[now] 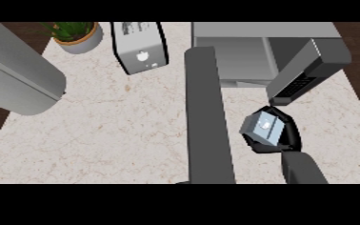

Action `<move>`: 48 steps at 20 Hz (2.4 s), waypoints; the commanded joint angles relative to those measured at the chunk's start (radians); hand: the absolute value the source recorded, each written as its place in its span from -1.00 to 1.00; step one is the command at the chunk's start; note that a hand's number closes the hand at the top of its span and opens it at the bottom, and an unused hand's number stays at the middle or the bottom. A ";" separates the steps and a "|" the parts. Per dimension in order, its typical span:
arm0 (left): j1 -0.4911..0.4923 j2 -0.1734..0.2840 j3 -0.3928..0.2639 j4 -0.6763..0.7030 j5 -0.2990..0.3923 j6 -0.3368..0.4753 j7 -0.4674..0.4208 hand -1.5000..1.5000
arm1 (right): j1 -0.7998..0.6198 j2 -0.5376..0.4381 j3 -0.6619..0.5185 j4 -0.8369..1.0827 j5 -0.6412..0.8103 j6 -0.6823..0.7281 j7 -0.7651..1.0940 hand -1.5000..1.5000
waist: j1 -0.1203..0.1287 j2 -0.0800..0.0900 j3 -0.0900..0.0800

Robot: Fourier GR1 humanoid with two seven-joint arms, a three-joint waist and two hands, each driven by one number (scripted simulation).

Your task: Pick up the milk, place it into the microwave and close the microwave

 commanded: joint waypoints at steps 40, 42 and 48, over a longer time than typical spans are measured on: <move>-0.089 0.004 0.021 0.112 -0.030 -0.086 -0.010 -1.00 | -0.655 -0.045 -0.014 0.318 0.222 -0.658 0.383 1.00 | 0.083 0.044 0.003; -0.098 0.028 0.046 0.138 -0.020 -0.079 -0.009 -1.00 | -0.703 -0.062 -0.016 0.325 0.237 -0.732 0.415 1.00 | 0.087 0.042 0.002; -0.109 0.020 0.016 0.146 -0.024 -0.094 -0.008 -1.00 | -0.686 -0.086 0.010 0.382 0.289 -0.818 0.354 1.00 | 0.112 0.055 0.003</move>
